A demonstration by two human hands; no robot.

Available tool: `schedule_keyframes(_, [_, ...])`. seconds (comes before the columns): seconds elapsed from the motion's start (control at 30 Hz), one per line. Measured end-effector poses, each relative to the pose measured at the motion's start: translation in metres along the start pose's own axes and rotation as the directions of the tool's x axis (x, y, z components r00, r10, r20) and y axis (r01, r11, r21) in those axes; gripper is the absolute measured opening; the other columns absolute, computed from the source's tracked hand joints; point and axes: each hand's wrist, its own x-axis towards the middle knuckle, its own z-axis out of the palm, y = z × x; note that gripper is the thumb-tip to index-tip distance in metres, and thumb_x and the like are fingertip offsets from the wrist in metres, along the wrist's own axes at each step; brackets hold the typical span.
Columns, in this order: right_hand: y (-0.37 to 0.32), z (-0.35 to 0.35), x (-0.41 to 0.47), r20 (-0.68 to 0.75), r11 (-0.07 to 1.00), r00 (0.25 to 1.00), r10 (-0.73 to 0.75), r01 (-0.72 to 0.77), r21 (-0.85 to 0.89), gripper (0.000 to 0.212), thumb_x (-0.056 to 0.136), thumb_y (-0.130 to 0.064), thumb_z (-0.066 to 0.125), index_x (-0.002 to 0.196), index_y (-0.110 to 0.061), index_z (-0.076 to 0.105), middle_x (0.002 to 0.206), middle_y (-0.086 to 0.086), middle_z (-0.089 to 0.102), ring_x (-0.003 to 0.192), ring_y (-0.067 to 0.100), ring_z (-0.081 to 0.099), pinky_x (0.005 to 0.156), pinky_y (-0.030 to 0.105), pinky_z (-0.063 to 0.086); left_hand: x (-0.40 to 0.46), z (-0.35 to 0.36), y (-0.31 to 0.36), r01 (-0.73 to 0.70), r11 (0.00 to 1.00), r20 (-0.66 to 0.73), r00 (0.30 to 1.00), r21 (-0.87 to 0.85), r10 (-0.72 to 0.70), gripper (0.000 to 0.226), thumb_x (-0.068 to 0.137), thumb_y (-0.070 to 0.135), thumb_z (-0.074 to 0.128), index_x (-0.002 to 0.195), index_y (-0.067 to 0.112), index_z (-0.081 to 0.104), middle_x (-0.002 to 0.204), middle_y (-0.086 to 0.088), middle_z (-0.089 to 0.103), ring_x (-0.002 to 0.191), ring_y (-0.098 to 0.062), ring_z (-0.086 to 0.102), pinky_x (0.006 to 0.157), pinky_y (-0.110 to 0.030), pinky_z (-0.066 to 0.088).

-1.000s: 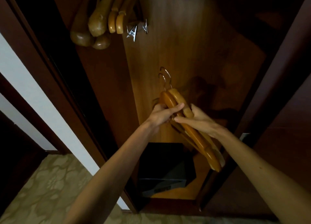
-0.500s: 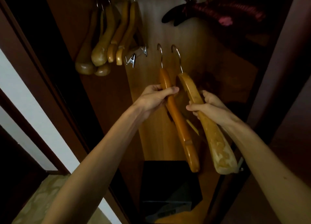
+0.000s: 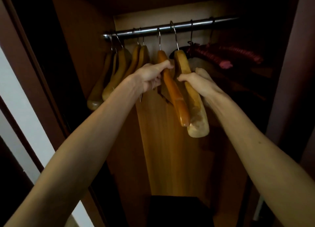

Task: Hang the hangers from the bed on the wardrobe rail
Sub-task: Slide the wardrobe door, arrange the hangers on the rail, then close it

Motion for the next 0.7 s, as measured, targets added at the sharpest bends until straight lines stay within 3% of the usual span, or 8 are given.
schedule_keyframes(0.23, [-0.017, 0.006, 0.044, -0.004, 0.998, 0.998, -0.066, 0.066, -0.007, 0.061, 0.071, -0.043, 0.073, 0.124, -0.017, 0.058, 0.108, 0.005, 0.070, 0.098, 0.021, 0.067, 0.086, 0.043, 0.055, 0.033, -0.006, 0.027, -0.025, 0.997, 0.005, 1.000, 0.069, 0.024, 0.013, 0.090, 0.022, 0.072, 0.084, 0.017, 0.062, 0.069, 0.003, 0.058, 0.050, -0.004, 0.051, 0.048, -0.014, 0.041])
schedule_keyframes(0.37, [-0.021, 0.004, 0.065, 0.013, 0.997, 0.997, -0.072, 0.073, -0.010, 0.042, 0.070, -0.039, 0.072, 0.102, -0.013, 0.064, 0.088, 0.001, 0.067, 0.086, 0.020, 0.065, 0.075, 0.038, 0.051, 0.050, -0.012, 0.034, 0.000, 0.995, 0.022, 1.000, 0.100, -0.003, 0.012, 0.092, 0.023, 0.069, 0.084, 0.020, 0.060, 0.064, 0.007, 0.057, 0.046, -0.001, 0.047, 0.045, -0.012, 0.039])
schedule_keyframes(0.43, [-0.021, 0.005, 0.075, 0.003, 0.998, 0.999, -0.054, 0.054, -0.007, 0.045, 0.070, -0.039, 0.072, 0.105, -0.012, 0.064, 0.087, 0.000, 0.065, 0.084, 0.019, 0.064, 0.071, 0.035, 0.048, 0.062, -0.015, 0.037, 0.010, 0.993, 0.024, 1.000, 0.114, -0.013, 0.013, 0.093, 0.024, 0.068, 0.083, 0.020, 0.060, 0.066, 0.007, 0.056, 0.046, -0.001, 0.046, 0.045, -0.012, 0.038])
schedule_keyframes(0.57, [-0.018, 0.007, 0.089, 0.002, 1.000, 1.000, -0.004, 0.004, -0.014, 0.068, 0.069, -0.043, 0.071, 0.127, -0.010, 0.058, 0.104, 0.006, 0.066, 0.095, 0.022, 0.064, 0.070, 0.036, 0.047, 0.084, -0.018, 0.040, 0.029, 0.995, 0.013, 0.999, 0.100, -0.030, 0.013, 0.091, 0.024, 0.070, 0.082, 0.022, 0.060, 0.068, 0.007, 0.054, 0.051, -0.002, 0.043, 0.050, -0.012, 0.036])
schedule_keyframes(0.7, [-0.009, 0.008, 0.100, -0.016, 0.999, 0.999, 0.039, -0.039, -0.013, 0.069, 0.066, -0.044, 0.071, 0.125, -0.009, 0.060, 0.098, 0.004, 0.065, 0.091, 0.022, 0.063, 0.068, 0.035, 0.046, 0.099, -0.019, 0.037, 0.064, 0.994, -0.006, 0.998, 0.088, -0.064, 0.010, 0.092, 0.024, 0.069, 0.093, 0.019, 0.061, 0.072, 0.006, 0.054, 0.054, -0.003, 0.043, 0.055, -0.017, 0.037])
